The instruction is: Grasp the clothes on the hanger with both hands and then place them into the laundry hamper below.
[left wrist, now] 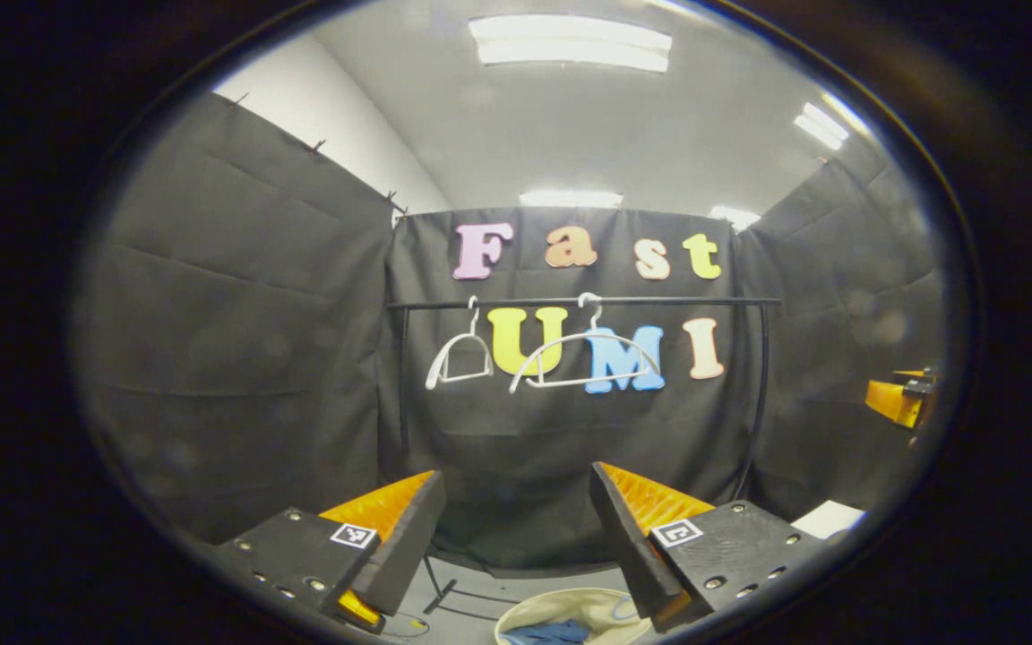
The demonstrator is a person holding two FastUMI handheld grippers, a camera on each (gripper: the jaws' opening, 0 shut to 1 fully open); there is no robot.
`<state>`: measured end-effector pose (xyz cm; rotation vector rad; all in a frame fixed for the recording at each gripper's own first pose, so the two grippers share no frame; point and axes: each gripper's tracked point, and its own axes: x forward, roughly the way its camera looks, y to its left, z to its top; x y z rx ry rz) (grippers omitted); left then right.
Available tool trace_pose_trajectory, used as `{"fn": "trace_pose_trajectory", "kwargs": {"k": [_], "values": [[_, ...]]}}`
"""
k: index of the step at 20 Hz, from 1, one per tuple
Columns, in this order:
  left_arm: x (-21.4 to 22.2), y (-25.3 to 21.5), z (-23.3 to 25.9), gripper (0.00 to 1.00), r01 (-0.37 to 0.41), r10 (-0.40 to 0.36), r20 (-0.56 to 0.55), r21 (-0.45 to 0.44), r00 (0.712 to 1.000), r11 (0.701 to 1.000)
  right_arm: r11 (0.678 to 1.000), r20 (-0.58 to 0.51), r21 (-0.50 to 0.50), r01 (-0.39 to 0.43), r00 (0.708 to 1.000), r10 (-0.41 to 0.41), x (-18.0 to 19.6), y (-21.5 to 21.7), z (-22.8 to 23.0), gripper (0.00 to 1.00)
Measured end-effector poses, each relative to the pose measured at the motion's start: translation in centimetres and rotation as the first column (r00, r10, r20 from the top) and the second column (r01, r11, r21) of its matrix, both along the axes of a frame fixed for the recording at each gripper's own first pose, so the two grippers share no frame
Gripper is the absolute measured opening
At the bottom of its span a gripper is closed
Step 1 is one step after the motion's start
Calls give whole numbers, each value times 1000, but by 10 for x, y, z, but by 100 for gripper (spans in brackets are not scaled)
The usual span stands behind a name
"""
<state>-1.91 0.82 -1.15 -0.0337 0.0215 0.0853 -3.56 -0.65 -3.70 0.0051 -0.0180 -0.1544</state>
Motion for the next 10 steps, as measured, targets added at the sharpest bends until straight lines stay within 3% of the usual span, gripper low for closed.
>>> {"fn": "trace_pose_trajectory", "kwargs": {"k": [5, 10], "values": [[-10, 9, -4, 93, -22, 21, -22, -11, 1000, 1000, 1000, -32, -7, 1, 999, -2, 4, -11, -15, 95], [-28, -15, 26, 93, -22, 22, -11, 8, 1000, 1000, 999, -46, 0, -35, 998, 35, 16, -27, -20, 95]]}}
